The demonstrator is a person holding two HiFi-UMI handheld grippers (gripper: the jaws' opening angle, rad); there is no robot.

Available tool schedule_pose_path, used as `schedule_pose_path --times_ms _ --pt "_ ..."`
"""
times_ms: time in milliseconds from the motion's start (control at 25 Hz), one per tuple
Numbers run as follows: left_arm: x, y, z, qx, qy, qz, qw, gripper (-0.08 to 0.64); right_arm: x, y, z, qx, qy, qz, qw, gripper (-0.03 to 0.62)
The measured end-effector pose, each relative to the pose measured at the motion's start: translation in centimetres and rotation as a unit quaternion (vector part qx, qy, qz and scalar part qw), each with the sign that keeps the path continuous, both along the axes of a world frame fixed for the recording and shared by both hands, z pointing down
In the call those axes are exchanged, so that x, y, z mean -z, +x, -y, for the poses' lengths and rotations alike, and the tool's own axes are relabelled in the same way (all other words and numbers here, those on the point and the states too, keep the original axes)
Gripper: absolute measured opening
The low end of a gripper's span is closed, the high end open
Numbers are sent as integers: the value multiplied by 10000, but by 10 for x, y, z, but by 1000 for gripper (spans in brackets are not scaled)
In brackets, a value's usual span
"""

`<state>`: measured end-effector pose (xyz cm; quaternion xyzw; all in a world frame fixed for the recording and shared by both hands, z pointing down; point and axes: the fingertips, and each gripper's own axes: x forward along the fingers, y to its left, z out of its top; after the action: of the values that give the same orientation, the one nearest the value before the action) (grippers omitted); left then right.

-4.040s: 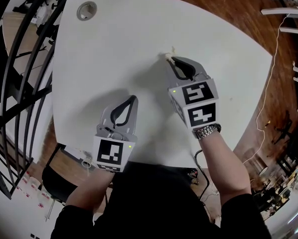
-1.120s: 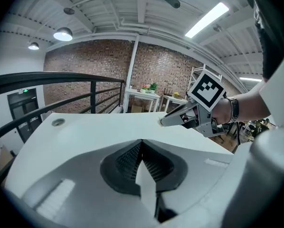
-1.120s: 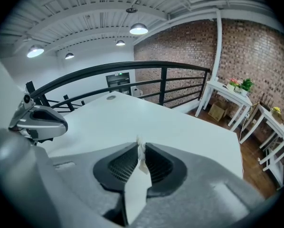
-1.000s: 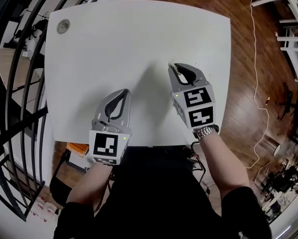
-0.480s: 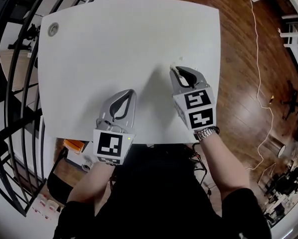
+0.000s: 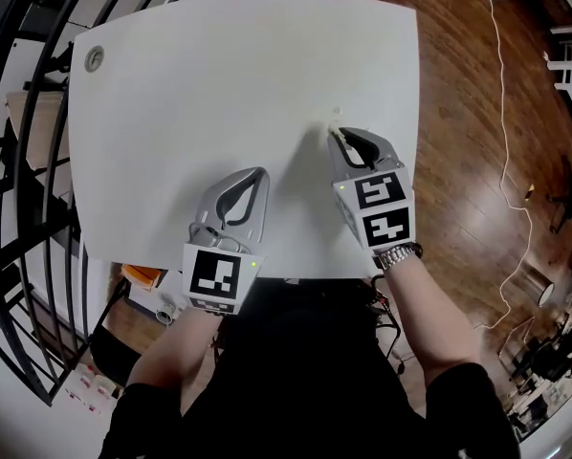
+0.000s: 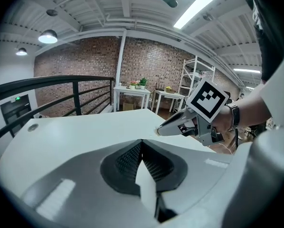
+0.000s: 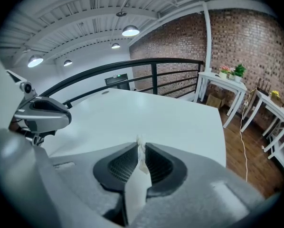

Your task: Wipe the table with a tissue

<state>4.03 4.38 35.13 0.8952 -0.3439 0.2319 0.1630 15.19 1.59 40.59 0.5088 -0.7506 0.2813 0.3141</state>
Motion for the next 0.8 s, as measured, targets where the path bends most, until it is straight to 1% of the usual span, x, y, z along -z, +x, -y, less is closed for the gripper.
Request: schedule_pose_path --times_ms 400,800 --pt "-17 11 1 -65 -162 124 9998 16 -25 14 7 -85 -206 63 9997 38" --pt "-27 17 6 -113 -333 200 9992 17 -43 17 13 -145 -467 114 9987 38"
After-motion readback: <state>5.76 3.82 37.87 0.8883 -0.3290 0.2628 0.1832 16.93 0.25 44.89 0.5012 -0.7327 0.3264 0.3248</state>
